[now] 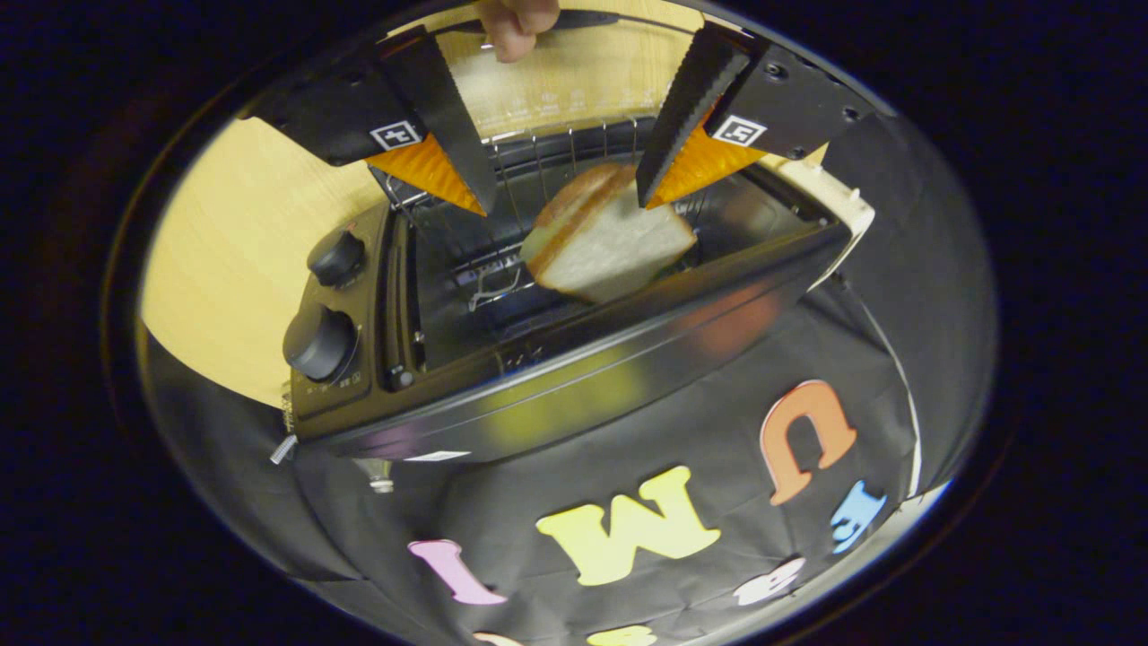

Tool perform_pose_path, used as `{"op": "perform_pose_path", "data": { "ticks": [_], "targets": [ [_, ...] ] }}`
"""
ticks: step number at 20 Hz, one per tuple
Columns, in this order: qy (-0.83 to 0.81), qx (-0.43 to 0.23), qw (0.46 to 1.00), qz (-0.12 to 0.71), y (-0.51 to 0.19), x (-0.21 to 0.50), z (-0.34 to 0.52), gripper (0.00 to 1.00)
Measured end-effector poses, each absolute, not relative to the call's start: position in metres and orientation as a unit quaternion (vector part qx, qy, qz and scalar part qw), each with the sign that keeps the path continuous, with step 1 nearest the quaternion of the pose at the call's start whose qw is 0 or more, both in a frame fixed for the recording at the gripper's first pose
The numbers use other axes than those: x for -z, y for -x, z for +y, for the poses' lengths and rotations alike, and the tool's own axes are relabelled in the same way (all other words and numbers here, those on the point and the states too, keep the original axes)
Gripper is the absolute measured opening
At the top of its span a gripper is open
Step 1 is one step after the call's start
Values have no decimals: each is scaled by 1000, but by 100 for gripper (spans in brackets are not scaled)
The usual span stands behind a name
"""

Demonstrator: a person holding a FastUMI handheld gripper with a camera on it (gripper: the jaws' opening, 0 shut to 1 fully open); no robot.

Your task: Open the toaster oven, put the food inside, and close the toaster oven door.

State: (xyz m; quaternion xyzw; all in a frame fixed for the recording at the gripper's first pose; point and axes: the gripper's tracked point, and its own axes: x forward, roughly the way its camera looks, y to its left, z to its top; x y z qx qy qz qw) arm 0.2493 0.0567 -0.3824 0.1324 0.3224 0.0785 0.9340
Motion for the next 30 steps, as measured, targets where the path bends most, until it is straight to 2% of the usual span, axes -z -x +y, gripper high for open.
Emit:
{"op": "perform_pose_path", "data": {
  "ticks": [1, 3, 6, 7, 14, 23, 30],
  "targets": [
    [-117, -91, 933, 327, -234, 383, 58, 100],
    [-64, -71, 943, 319, -221, 387, 44, 100],
    [5, 10, 931, 365, -208, 424, 3, 100],
    [11, 4, 944, 329, -210, 419, 9, 100],
    [-16, -68, 933, 353, -185, 415, 30, 100],
    [29, -63, 947, 314, -125, 411, 44, 100],
    [47, -72, 925, 370, -95, 461, 61, 100]
  ]
}}
